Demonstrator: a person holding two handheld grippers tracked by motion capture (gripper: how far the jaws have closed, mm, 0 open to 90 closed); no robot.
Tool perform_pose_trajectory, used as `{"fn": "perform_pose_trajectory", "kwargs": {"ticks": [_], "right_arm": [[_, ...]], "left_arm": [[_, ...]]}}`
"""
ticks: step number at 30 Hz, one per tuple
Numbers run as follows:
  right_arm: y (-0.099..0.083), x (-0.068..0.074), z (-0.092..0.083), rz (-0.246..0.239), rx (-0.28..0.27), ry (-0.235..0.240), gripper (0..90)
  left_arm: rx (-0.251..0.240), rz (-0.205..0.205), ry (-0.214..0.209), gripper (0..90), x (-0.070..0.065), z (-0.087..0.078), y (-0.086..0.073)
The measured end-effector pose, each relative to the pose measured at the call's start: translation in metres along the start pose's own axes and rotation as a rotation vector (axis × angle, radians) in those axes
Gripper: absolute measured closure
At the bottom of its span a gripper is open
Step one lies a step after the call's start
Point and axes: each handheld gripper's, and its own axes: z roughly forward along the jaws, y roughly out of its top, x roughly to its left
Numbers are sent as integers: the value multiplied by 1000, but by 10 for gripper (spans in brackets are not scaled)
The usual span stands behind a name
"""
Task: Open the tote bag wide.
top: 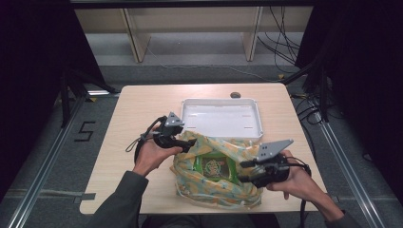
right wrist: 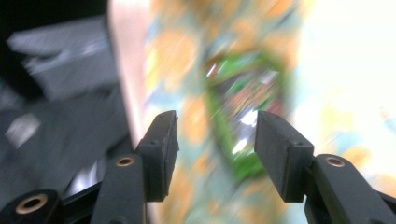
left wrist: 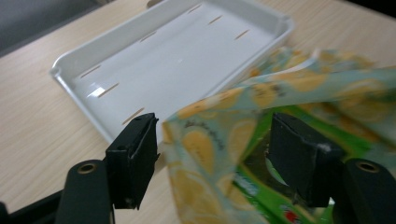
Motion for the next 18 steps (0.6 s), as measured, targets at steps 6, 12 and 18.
{"fn": "perform_pose_trajectory", "kwargs": {"ticks": [6, 12, 18], "right_arm": [[20, -22, 21, 35, 28, -113, 466], [20, -40, 59, 47, 149, -149, 612], [19, -70, 70, 70, 170, -209, 894]], "left_arm": [[-33, -1, -235, 302, -40, -19, -16], [48, 66, -318, 289, -77, 6, -45], [159, 223, -319, 848, -90, 26, -61]]}}
